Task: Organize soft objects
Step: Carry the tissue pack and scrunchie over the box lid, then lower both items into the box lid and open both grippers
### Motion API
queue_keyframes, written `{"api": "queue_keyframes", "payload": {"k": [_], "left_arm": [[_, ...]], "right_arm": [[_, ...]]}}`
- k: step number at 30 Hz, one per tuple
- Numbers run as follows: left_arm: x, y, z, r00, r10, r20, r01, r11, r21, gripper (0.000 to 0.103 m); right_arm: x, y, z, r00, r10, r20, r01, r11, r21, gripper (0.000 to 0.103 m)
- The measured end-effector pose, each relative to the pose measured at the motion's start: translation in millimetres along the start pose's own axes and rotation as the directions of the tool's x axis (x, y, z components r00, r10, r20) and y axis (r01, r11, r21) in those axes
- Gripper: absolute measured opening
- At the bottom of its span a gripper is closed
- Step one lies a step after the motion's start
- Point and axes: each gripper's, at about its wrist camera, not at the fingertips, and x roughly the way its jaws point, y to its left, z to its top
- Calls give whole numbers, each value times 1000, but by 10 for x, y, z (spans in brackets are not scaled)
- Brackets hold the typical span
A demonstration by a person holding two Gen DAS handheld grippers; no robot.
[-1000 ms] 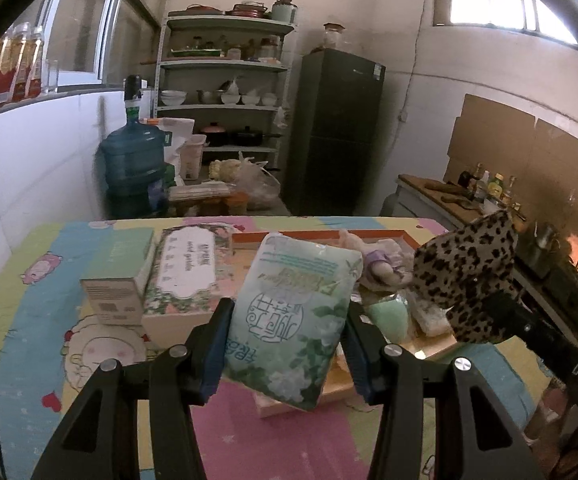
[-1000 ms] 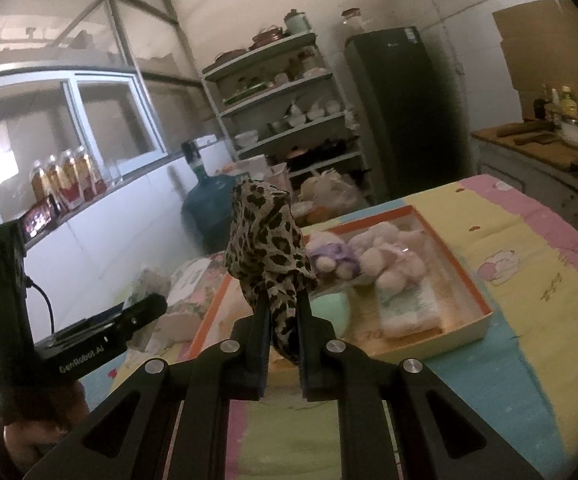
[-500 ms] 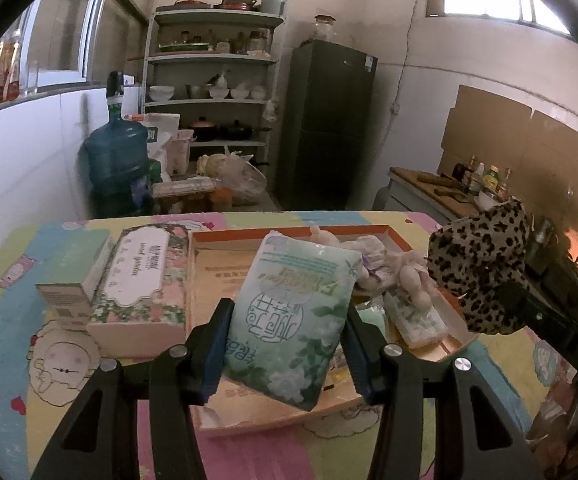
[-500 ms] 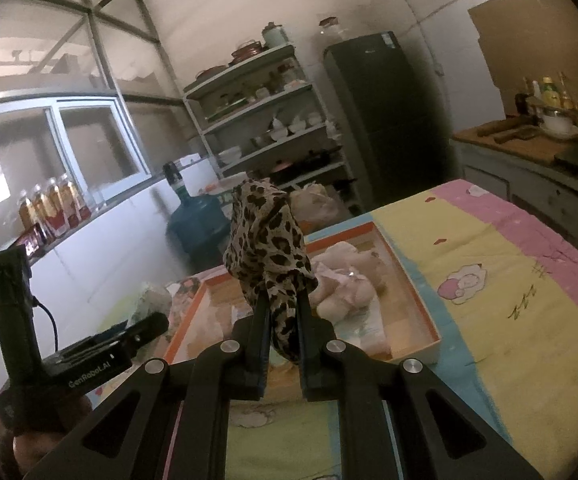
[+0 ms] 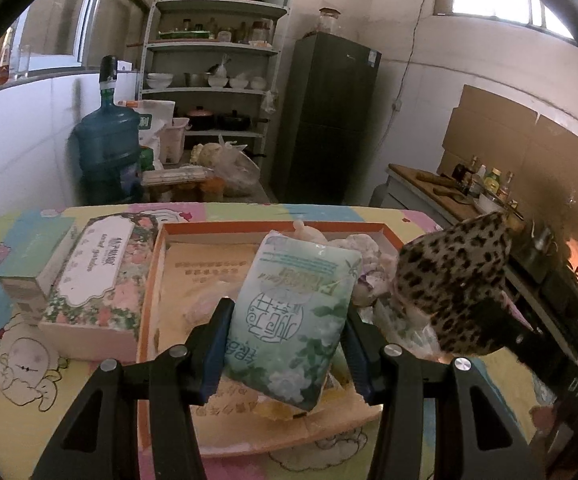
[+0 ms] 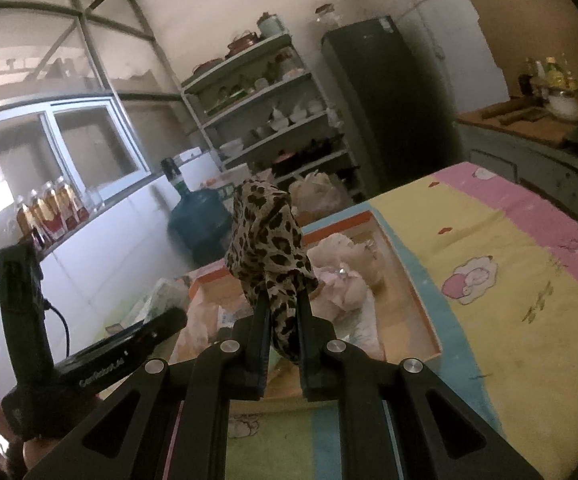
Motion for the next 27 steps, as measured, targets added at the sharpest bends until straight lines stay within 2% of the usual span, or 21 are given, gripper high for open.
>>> {"api": "queue_keyframes", "payload": {"k": [10, 18, 27], "left_arm": [[252, -60, 34, 999, 31, -26, -31, 1000, 6, 52], [469, -37, 17, 997, 52, -62, -52, 999, -2, 52], [523, -12, 11, 998, 25, -66, -26, 1000, -14, 53]], "right_arm": [[307, -98, -89, 996, 10, -93, -8, 1000, 13, 13], [369, -145, -105, 994, 7, -109, -4, 1000, 24, 13], [462, -176, -135, 991, 19, -136, -14, 999, 40, 18]]}}
